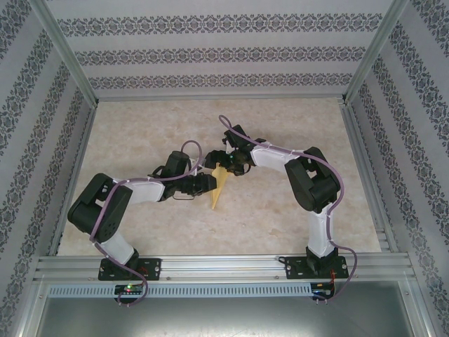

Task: Fold a paper plane with a square sheet of paper (fold left side to right side)
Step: Fold the wing for the fifth time at the center of the table.

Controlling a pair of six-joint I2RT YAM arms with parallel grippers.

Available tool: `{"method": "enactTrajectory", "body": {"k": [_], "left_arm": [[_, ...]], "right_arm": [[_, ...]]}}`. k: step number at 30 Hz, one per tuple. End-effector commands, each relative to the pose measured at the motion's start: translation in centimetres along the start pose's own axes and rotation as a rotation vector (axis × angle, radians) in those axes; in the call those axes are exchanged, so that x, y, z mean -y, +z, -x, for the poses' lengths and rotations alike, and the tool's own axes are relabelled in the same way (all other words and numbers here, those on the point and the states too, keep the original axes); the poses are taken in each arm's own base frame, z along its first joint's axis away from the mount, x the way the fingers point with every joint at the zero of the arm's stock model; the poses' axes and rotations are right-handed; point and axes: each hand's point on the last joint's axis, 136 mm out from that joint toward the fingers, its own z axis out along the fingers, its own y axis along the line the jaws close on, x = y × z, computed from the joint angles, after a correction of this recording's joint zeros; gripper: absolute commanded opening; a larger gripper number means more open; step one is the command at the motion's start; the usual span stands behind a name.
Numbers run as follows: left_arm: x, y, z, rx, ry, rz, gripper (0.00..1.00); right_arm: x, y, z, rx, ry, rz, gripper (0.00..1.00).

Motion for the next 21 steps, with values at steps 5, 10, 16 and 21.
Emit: {"method": "enactTrajectory", "body": {"k": [5,10,16,21], "left_arm": [[0.5,-0.7,1.1,0.026,0.03,0.0,0.34],[0.6,-1.2,1.2,0.034,0.035,0.0,0.39],[1.3,-1.8,1.4,0.047,0.052,-0.009,0.41],[1.5,-2.0,1.6,0.053,0.06,-0.003,0.36]], "right_arm": [[3.4,1.6,-2.8,-0.097,0.031,-0.118,0.95],[3.6,1.6,-2.9,-0.098,0.029,-0.127,0.95],[3.6,1.6,-3.0,-0.102,0.026,-0.127,0.95],[3.5,1.6,-3.0,-0.101,0.025,-0.124,0.95]]}}
